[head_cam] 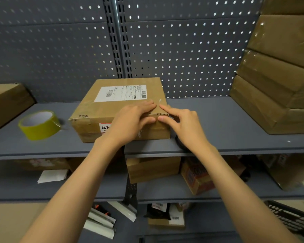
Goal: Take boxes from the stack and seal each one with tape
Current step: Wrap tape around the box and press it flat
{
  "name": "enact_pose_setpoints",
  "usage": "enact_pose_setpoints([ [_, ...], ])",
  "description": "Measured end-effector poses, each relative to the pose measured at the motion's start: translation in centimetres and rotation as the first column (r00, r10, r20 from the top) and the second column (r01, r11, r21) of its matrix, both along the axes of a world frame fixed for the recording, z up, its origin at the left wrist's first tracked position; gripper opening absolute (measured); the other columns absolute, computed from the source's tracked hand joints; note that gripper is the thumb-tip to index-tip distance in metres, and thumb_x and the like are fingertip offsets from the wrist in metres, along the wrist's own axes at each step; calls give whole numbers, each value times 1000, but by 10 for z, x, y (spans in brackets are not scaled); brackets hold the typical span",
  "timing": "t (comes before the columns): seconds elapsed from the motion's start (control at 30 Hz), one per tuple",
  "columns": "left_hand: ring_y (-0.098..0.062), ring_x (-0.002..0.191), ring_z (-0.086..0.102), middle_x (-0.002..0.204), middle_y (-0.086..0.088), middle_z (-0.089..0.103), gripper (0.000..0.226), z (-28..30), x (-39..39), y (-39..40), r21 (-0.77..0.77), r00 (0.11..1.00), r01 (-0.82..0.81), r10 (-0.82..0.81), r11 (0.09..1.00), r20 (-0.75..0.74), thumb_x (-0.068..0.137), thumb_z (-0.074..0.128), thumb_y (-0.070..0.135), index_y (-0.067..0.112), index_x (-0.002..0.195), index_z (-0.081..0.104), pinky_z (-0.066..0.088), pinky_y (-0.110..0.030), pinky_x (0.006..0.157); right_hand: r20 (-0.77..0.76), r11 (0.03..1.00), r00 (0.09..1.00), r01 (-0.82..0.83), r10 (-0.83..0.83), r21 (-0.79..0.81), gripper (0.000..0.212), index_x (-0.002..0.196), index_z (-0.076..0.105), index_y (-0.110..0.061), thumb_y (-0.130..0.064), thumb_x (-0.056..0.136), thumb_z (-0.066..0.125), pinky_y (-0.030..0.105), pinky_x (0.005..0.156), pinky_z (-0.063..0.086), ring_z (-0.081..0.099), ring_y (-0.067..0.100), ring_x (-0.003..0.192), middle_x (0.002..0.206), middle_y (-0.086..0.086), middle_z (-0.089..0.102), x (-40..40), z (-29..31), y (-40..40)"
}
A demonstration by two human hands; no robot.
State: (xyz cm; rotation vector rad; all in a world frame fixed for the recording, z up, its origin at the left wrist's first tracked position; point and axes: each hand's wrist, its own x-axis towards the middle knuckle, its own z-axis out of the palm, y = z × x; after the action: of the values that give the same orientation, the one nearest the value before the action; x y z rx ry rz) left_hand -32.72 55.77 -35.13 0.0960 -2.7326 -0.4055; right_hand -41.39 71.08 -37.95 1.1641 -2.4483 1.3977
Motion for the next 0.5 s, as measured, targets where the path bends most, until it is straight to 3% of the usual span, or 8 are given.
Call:
enact_pose_setpoints([
  [0.07,-17,139,35,149,0,41,51,2,0,0,-18,999,15,-14,1000,30,93,59,30,17,141,47,25,-28,111,0,999,1000,30,-30,14,52,140,46,-25,-37,91,61,35,89,45,61,25,103,118,13,67,5,-4,-2],
  [0.2,-18,141,30,154,0,32,58,11,1,0,-98,989,96,-84,991,121,95,54,35,17,147,37,19,-25,111,109,997,991,70,-73,28,68,151,20,-12,-40,97,50,34,99,38,49,27,125,134,11,55,17,-17,-7],
  [0.37,-19,132,34,154,15,27,55,7,-2,0,-237,993,87,-65,968,99,95,43,46,33,147,33,23,-26,99,39,988,993,110,-115,108,63,150,26,-11,-41,98,45,29,80,38,55,29,109,111,17,62,17,-21,-11],
  [0.5,-22,124,42,150,15,36,50,-2,-2,-3,-235,997,82,-79,968,23,95,46,43,34,143,39,24,-26,91,23,989,989,146,-146,27,59,144,43,-16,-44,92,54,24,68,39,61,22,85,87,11,66,12,-22,-9],
])
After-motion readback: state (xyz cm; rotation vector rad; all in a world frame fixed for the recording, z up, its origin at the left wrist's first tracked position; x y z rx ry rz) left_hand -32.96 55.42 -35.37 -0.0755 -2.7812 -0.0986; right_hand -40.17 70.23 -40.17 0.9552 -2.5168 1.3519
